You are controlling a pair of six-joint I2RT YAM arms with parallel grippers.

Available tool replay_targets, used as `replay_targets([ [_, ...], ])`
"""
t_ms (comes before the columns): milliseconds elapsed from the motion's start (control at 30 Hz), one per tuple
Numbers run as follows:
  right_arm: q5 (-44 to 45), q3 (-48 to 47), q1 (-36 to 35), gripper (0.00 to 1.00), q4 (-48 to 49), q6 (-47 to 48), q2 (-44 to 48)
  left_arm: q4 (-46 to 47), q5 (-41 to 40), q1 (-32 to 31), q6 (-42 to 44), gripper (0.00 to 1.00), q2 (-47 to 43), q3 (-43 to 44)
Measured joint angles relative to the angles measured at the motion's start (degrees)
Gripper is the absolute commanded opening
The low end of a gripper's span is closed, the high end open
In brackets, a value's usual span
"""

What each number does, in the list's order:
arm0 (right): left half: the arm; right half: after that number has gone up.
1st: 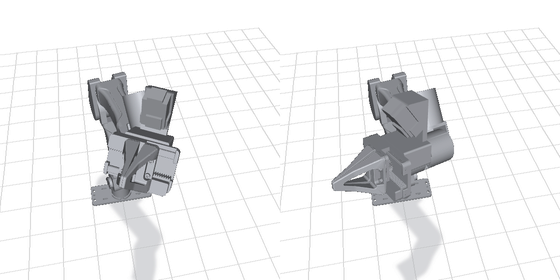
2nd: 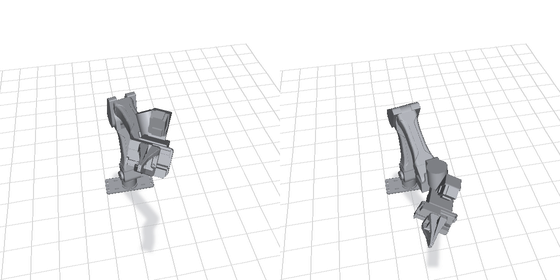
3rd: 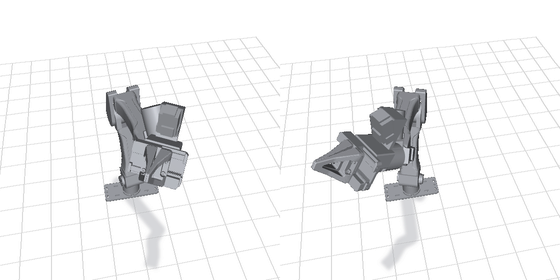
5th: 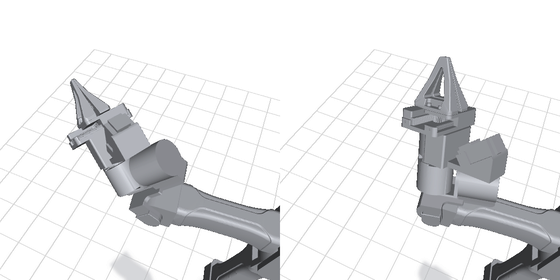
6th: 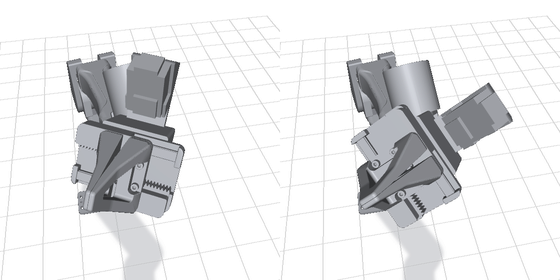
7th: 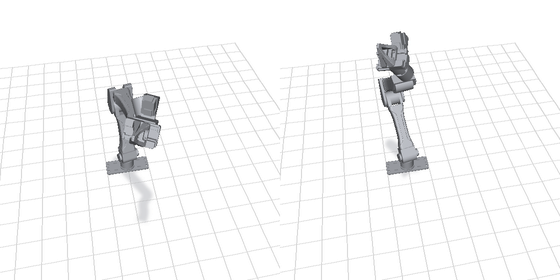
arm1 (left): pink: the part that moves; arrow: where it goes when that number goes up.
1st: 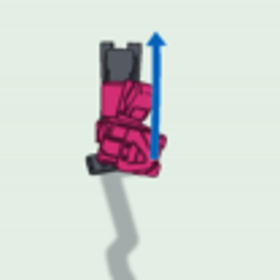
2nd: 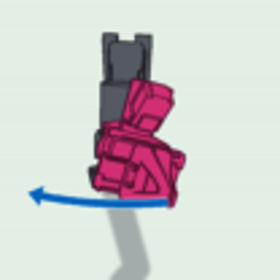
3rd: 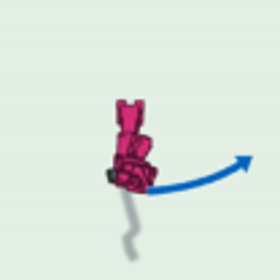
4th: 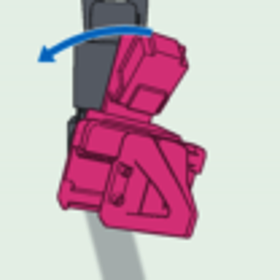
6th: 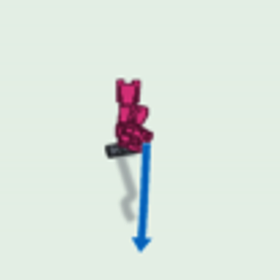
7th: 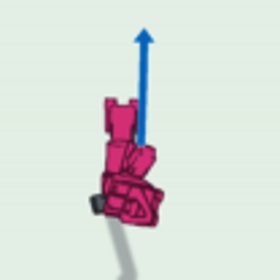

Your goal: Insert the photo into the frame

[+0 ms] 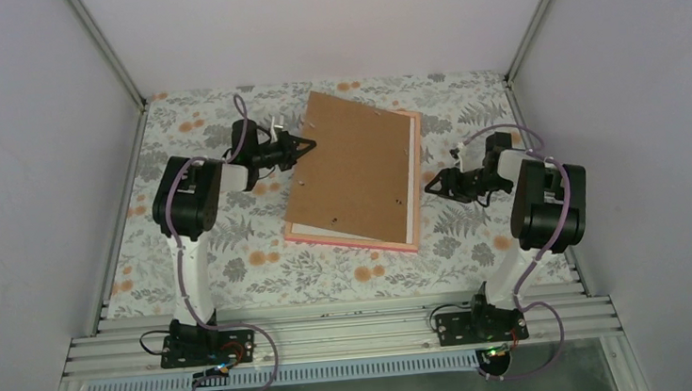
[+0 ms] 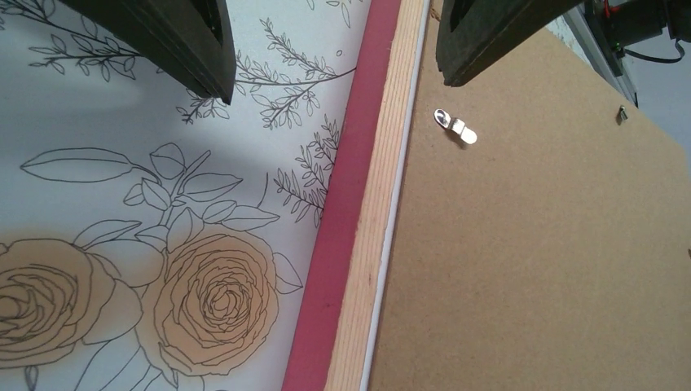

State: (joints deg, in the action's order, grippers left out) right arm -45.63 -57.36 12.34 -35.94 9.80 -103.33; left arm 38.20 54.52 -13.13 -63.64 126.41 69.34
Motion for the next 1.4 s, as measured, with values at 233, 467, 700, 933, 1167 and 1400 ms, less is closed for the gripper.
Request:
replay_targets([
  [233, 0.04, 0.04, 0.0, 0.62, 0.02, 0.0, 0.0, -4.79, -0.96, -0.66, 3.02, 0.04, 0.28, 2.21],
  [467, 0.02, 0.02, 0.0, 0.62, 0.2, -0.02, 0.0, -12.13, -4.09, -2.82, 8.2, 0.12, -0.02, 4.5],
  [700, -0.13, 0.02, 0.0, 0.62, 0.35, -0.15, -0.02, -22.38, -10.95, -4.63, 15.13, 0.29, -0.33, 4.55],
  [933, -0.61, 0.04, 0.0, 0.62, 0.79, -0.42, -0.48, -33.59, -17.75, -5.84, 23.71, 0.42, -2.05, 8.7],
  [1167, -3.41, -0.63, -0.24, 0.62, 1.64, -1.07, -3.3, -40.79, -22.69, -8.44, 31.19, 0.54, -4.2, 10.38],
  [1400, -5.49, -1.53, -0.74, 0.62, 2.16, -1.4, -4.74, -47.43, -28.65, -11.8, 37.99, 0.77, -5.05, 11.89],
])
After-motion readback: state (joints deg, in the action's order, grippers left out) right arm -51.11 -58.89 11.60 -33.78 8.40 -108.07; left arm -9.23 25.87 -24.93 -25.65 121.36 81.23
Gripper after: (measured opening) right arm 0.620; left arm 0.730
